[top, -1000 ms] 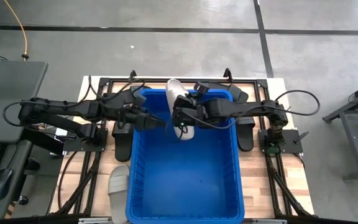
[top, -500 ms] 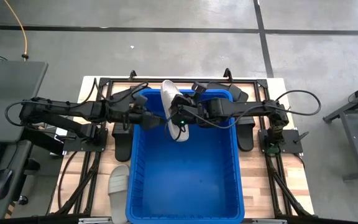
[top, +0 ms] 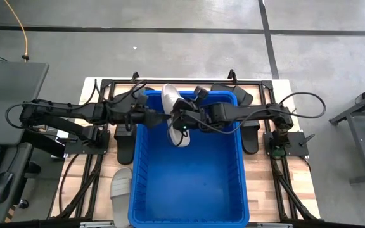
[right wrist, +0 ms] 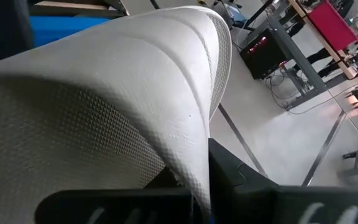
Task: Pick and place slides into bin
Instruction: Put the right gray slipper into the blue bin
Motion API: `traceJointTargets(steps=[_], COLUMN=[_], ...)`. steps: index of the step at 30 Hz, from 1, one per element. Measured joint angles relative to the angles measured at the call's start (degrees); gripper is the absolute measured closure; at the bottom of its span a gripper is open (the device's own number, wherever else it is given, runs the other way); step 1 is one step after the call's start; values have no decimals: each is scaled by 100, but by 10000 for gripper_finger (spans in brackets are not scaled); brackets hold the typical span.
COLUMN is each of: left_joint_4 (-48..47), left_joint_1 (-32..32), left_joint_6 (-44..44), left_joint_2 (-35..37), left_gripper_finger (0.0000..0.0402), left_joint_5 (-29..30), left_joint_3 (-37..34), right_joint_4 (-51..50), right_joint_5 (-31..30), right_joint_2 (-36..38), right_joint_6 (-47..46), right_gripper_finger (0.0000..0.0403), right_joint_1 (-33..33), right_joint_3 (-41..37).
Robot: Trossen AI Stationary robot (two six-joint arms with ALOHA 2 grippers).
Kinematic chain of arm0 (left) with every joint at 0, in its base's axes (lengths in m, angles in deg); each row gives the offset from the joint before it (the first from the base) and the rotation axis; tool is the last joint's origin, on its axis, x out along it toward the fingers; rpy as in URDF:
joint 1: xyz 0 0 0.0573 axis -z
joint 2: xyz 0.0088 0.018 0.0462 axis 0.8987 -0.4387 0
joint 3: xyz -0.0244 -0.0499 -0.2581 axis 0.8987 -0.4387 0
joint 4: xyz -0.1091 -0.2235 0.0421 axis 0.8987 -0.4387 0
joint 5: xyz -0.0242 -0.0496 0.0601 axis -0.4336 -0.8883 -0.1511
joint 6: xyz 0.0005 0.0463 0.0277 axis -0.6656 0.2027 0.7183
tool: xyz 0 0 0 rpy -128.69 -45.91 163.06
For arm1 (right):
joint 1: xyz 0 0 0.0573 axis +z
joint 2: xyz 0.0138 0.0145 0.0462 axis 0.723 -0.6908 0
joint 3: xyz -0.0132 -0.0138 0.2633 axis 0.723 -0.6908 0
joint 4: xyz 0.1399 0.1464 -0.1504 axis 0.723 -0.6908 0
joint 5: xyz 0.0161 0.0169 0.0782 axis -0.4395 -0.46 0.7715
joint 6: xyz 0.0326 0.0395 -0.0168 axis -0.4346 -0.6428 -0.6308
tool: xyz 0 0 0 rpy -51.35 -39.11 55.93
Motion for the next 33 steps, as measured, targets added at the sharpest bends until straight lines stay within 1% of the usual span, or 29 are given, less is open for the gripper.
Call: traceJointTargets(steps=[4,8,12,14,16,19,22,23,29,31,33], left_joint_4=[-31,-30,-10,9,7,-4,17,48,69,-21,-182], left_joint_1=[2,1,7,11,11,4,7,8,11,13,13], left_joint_6=[3,81,527,795,980,1105,1239,1296,1465,1611,1679], left_joint_2=[-76,-140,-178,-202,-200,-203,-207,-205,-207,-206,-202], left_gripper_finger=[146,147,153,170,199,266,345,362,365,365,365], left_joint_5=[184,10,-298,-360,-440,-466,-491,-519,-647,-725,-874], left_joint_3=[-7,-15,-15,-11,-11,-11,-11,-11,-9,-4,-2], right_joint_4=[70,27,10,56,145,417,584,593,437,245,22], right_joint_5=[9,-18,-13,29,35,141,203,208,150,388,867], right_joint_2=[-152,-195,-131,-80,-64,-54,-47,-47,-14,66,181], right_joint_6=[95,-55,-15,87,163,282,336,339,520,544,369], right_gripper_finger=[403,403,403,403,403,403,403,403,400,392,376], right_joint_1=[4,31,86,115,167,239,317,348,471,499,502], right_joint_3=[-5,-12,-16,-16,-16,-16,-16,-15,-16,-16,-16])
